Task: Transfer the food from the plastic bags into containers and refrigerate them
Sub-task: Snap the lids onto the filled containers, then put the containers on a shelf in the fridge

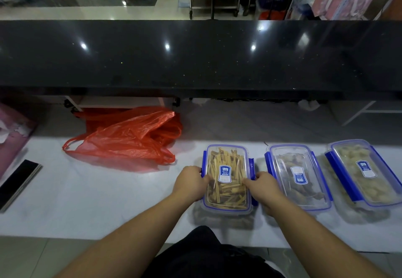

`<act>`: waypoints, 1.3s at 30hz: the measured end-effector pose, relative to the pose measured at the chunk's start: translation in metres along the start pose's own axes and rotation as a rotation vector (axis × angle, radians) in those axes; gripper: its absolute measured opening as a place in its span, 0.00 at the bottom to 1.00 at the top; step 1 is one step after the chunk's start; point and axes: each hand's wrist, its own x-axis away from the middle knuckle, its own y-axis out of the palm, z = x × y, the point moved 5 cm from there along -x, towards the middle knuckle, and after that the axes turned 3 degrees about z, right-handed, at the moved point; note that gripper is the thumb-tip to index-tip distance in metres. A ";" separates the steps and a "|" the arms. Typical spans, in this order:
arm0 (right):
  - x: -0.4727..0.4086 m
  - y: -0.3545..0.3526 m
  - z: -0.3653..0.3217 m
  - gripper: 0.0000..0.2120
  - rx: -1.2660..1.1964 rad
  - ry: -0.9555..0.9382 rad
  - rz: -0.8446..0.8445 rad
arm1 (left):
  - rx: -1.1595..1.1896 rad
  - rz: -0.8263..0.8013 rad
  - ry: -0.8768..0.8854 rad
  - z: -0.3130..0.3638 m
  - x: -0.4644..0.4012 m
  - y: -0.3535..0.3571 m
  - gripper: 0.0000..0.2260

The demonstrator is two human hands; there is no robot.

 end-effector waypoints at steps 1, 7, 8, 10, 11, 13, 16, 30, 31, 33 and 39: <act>-0.001 0.000 0.000 0.14 -0.011 0.002 0.003 | 0.004 0.003 0.001 0.000 0.000 0.000 0.14; 0.007 -0.004 -0.010 0.13 0.020 -0.106 0.092 | 0.038 -0.013 -0.003 -0.001 -0.001 0.001 0.15; 0.009 -0.003 -0.012 0.11 0.060 -0.138 0.112 | 0.038 -0.013 -0.003 -0.002 -0.002 0.001 0.15; 0.011 -0.003 -0.014 0.06 0.135 -0.189 0.137 | 0.035 -0.016 0.001 -0.001 -0.002 0.001 0.16; 0.013 -0.003 -0.015 0.06 0.157 -0.206 0.141 | 0.035 -0.017 0.000 -0.001 -0.002 0.001 0.16; 0.015 -0.003 -0.015 0.08 0.176 -0.221 0.141 | 0.041 -0.016 -0.001 -0.001 -0.001 0.000 0.16; 0.018 -0.003 -0.016 0.10 0.191 -0.230 0.140 | 0.034 -0.014 0.002 -0.001 0.000 -0.001 0.16; 0.016 0.009 -0.002 0.05 -0.186 0.047 -0.046 | 0.615 -0.218 -0.199 -0.013 -0.001 0.013 0.11; 0.016 0.009 -0.002 0.03 -0.210 0.058 -0.053 | 0.630 -0.218 -0.205 -0.013 -0.001 0.014 0.11; 0.019 0.007 -0.004 0.02 -0.243 0.060 -0.061 | 0.654 -0.210 -0.208 -0.013 0.000 0.014 0.11; 0.027 -0.012 -0.001 0.07 -0.353 0.035 -0.036 | 0.854 -0.215 -0.209 0.010 0.013 0.006 0.09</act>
